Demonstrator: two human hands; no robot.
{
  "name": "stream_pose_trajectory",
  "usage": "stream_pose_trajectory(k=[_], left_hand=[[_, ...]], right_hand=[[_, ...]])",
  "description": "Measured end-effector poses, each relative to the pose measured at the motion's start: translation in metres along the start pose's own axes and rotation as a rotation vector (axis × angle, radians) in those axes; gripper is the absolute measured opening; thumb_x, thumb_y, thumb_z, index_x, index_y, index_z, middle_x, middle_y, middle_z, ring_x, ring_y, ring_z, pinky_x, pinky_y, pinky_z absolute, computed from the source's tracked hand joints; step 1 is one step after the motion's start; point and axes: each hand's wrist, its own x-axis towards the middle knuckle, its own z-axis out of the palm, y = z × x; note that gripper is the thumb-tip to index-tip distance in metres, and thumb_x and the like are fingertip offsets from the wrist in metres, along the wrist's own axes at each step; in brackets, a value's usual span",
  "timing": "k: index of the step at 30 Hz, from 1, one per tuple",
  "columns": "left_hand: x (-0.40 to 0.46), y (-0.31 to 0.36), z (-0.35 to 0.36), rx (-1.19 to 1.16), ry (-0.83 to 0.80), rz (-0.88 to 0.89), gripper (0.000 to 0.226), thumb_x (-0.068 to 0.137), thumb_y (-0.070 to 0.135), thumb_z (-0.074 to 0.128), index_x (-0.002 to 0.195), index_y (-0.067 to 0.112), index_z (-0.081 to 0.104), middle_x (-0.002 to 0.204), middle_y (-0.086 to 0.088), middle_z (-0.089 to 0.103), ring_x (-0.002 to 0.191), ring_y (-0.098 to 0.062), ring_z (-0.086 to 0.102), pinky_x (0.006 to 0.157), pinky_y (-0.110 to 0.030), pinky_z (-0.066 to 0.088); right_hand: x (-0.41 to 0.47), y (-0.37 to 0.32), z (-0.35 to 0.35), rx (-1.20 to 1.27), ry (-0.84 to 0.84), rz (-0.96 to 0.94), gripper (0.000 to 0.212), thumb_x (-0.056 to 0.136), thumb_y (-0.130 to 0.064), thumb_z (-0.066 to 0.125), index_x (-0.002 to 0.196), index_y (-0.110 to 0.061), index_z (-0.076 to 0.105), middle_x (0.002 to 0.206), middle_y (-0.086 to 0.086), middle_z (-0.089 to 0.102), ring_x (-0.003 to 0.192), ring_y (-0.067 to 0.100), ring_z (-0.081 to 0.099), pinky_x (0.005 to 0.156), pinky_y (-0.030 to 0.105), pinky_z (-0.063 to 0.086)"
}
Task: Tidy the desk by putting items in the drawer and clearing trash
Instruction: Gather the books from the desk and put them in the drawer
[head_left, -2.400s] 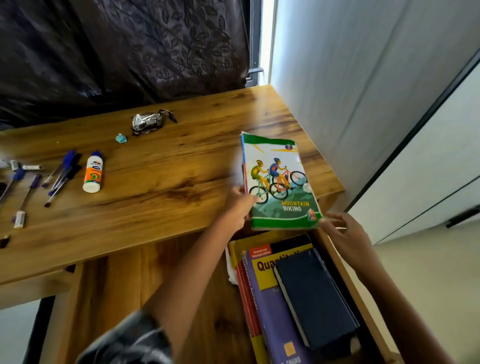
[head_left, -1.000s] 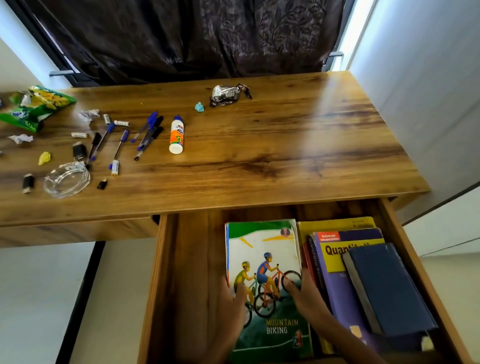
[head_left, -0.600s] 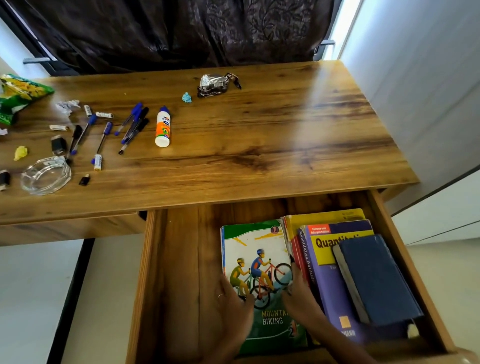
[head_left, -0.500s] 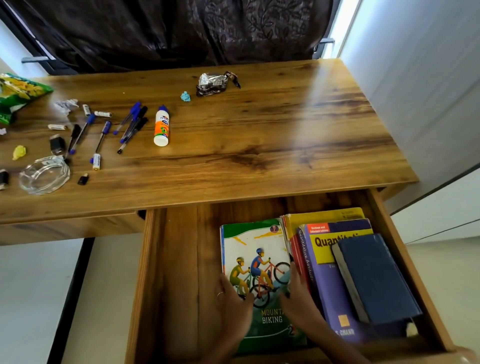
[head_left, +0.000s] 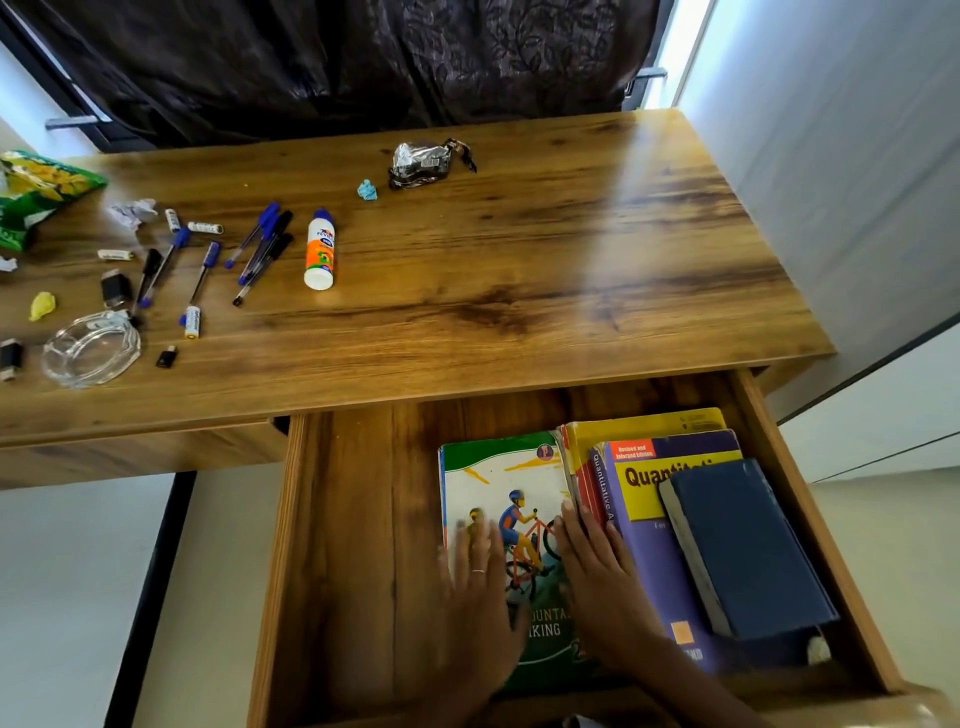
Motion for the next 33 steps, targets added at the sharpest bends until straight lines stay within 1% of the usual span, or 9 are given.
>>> stream_pose_trajectory(k=[2, 5, 6, 8, 10, 12, 18, 23, 33], left_hand=[[0.001, -0.004, 0.004, 0.166, -0.039, 0.143, 0.075, 0.074, 0.056, 0.063, 0.133, 0.011, 0.054, 0.141, -0.011, 0.048, 0.13, -0.032, 0.047, 0.113, -0.043, 0.012], [0.004, -0.008, 0.002, 0.186, -0.121, 0.143, 0.07, 0.082, 0.058, 0.037, 0.133, 0.013, 0.054, 0.141, -0.009, 0.05, 0.134, -0.026, 0.034, 0.111, -0.038, 0.004], [0.006, -0.01, 0.004, 0.191, -0.141, 0.14, 0.071, 0.083, 0.058, 0.035, 0.135, 0.013, 0.052, 0.142, -0.009, 0.049, 0.135, -0.026, 0.032, 0.111, -0.038, 0.004], [0.007, -0.011, 0.009, 0.206, -0.155, 0.137, 0.074, 0.085, 0.059, 0.034, 0.143, 0.013, 0.04, 0.15, -0.01, 0.037, 0.14, -0.032, 0.029, 0.114, -0.041, 0.001], [0.009, -0.01, 0.015, 0.185, -0.128, 0.112, 0.079, 0.09, 0.059, 0.034, 0.15, 0.02, 0.001, 0.159, -0.005, -0.002, 0.147, -0.029, 0.003, 0.117, -0.043, -0.013], [0.011, 0.0, 0.019, 0.086, -0.128, 0.073, 0.082, 0.092, 0.055, 0.039, 0.147, 0.03, -0.016, 0.157, 0.004, -0.021, 0.146, -0.023, -0.017, 0.117, -0.04, -0.01], [0.017, 0.081, 0.01, -0.274, -0.074, 0.286, 0.066, 0.09, 0.046, 0.047, 0.147, 0.031, 0.019, 0.155, 0.01, 0.014, 0.142, -0.012, 0.012, 0.115, -0.032, 0.018], [0.029, 0.132, 0.013, -0.651, -0.387, 0.235, 0.06, 0.092, 0.041, 0.051, 0.144, 0.032, 0.024, 0.147, 0.005, 0.032, 0.133, -0.013, 0.035, 0.107, -0.036, 0.037], [0.027, 0.123, 0.023, -0.673, -0.473, 0.131, 0.061, 0.094, 0.034, 0.051, 0.148, 0.027, 0.022, 0.144, 0.006, 0.037, 0.122, -0.008, 0.047, 0.101, -0.032, 0.045]], right_hand=[[-0.002, 0.008, 0.004, -0.031, -0.084, -0.054, 0.082, 0.047, -0.045, 0.088, 0.117, -0.009, 0.064, 0.14, 0.018, 0.046, 0.145, 0.024, -0.007, 0.113, 0.035, -0.003], [-0.003, 0.004, 0.0, -0.092, -0.224, -0.037, 0.082, 0.042, -0.047, 0.088, 0.112, -0.009, 0.068, 0.12, 0.012, 0.065, 0.123, 0.025, 0.053, 0.115, 0.035, -0.01], [-0.002, 0.001, -0.005, -0.087, -0.248, -0.04, 0.082, 0.049, -0.047, 0.086, 0.118, -0.008, 0.064, 0.127, 0.015, 0.06, 0.122, 0.027, 0.054, 0.114, 0.034, -0.015], [0.002, 0.003, -0.006, 0.008, -0.211, -0.037, 0.074, 0.082, -0.04, 0.063, 0.143, -0.009, 0.034, 0.153, 0.015, 0.027, 0.143, 0.03, 0.02, 0.111, 0.033, -0.024], [0.004, 0.006, -0.012, 0.168, -0.169, -0.014, 0.058, 0.096, -0.035, 0.04, 0.148, -0.022, 0.018, 0.159, 0.002, 0.008, 0.146, 0.025, -0.004, 0.117, 0.038, -0.008], [0.003, 0.016, -0.023, 0.272, -0.043, 0.072, 0.051, 0.096, -0.036, 0.039, 0.144, -0.03, 0.024, 0.156, -0.004, 0.014, 0.145, 0.022, 0.0, 0.117, 0.041, 0.01], [-0.007, 0.079, -0.061, 0.287, 0.254, 0.467, 0.069, 0.082, -0.046, 0.059, 0.141, -0.024, 0.029, 0.144, 0.005, 0.032, 0.134, 0.027, 0.025, 0.107, 0.048, 0.028], [-0.03, 0.116, -0.053, 0.335, 0.11, 0.687, 0.117, 0.061, -0.07, 0.068, 0.147, -0.027, 0.002, 0.153, 0.007, 0.006, 0.137, 0.034, 0.02, 0.107, 0.054, 0.027], [-0.028, 0.116, -0.026, 0.243, 0.037, 0.716, 0.126, 0.057, -0.07, 0.069, 0.147, -0.026, -0.008, 0.144, 0.012, 0.014, 0.13, 0.031, 0.025, 0.103, 0.051, 0.03]])
